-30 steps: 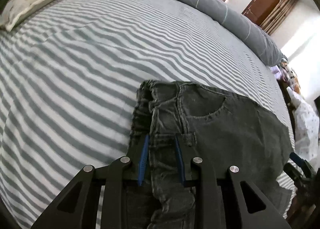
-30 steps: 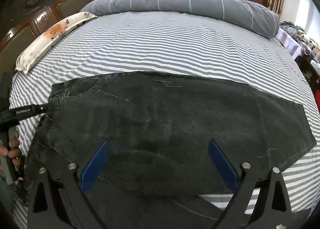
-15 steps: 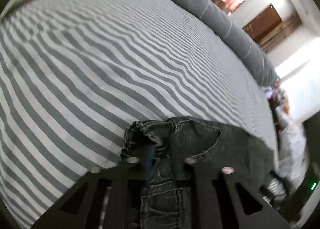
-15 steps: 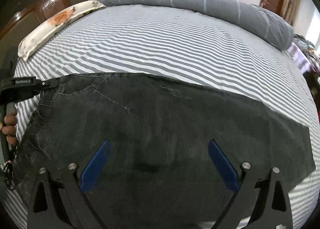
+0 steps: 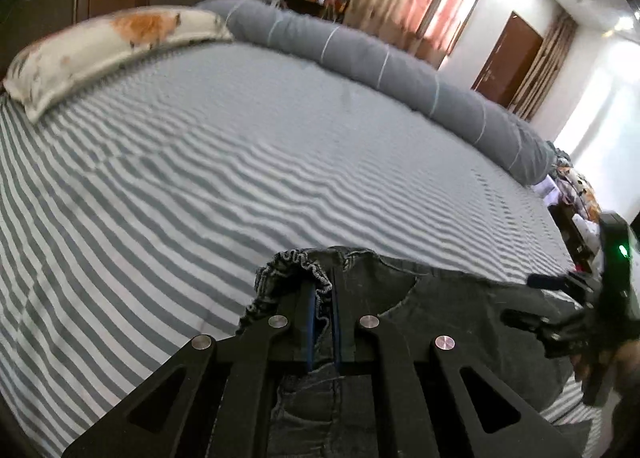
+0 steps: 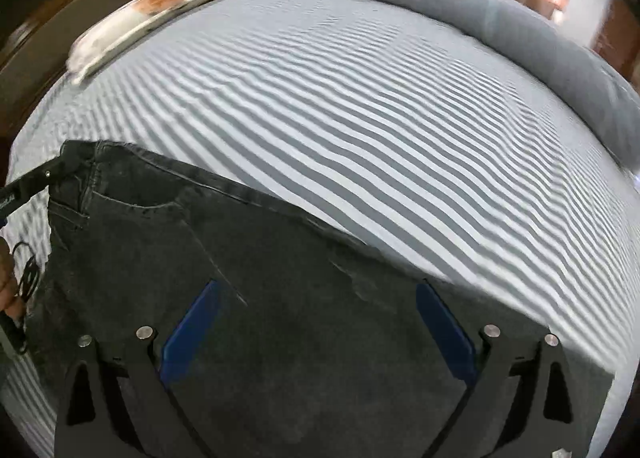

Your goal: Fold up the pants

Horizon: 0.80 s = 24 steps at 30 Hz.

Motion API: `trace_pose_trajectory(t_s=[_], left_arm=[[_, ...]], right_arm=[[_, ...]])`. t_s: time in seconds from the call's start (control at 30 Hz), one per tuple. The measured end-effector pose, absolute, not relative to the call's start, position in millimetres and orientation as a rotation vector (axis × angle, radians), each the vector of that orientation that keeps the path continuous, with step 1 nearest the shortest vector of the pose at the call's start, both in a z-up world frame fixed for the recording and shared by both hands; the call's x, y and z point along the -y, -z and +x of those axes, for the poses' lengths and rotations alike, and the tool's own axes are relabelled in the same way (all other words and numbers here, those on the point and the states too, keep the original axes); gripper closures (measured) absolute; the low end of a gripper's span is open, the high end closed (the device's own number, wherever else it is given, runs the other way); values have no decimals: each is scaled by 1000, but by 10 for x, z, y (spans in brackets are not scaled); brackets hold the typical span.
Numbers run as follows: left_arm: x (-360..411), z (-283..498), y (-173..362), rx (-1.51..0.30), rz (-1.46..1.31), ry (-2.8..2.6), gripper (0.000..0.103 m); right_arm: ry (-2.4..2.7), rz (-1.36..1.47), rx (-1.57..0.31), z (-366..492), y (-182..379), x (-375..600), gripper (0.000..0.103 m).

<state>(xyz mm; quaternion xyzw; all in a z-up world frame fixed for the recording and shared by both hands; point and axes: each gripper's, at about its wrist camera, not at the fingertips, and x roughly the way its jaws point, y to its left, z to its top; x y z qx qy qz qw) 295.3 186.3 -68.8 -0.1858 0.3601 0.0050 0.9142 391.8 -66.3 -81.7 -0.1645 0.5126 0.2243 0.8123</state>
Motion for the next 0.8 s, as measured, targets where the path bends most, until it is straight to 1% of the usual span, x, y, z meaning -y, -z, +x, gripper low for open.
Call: trace_pose_trajectory(t_s=[0.23, 0.4, 0.47, 0.6, 0.73, 0.77, 0.8], left_arm=[[-1940, 2873, 689, -706, -425, -19, 97], [-1874, 2822, 671, -690, -382, -13, 97], [-1839, 2828, 675, -690, -358, -7, 97], [-1805, 2815, 664, -680, -331, -8, 97], [-1804, 2755, 618, -658, -346, -8, 97], [-1803, 2737, 597, -650, -348, -7, 97], [-1807, 2729, 585, -649, -350, -7, 97]], right_arm=[[-710, -484, -1124, 4127, 828, 76, 12], [-864, -627, -1175, 4236, 923, -297, 24], [-917, -642, -1214, 4324, 964, -430, 27], [-1046, -600, -1335, 4471, 1074, -631, 27], [-1118, -548, -1370, 4536, 1165, -689, 28], [-1128, -536, -1381, 4545, 1179, -670, 31], [-1140, -533, -1391, 4551, 1196, -639, 39]])
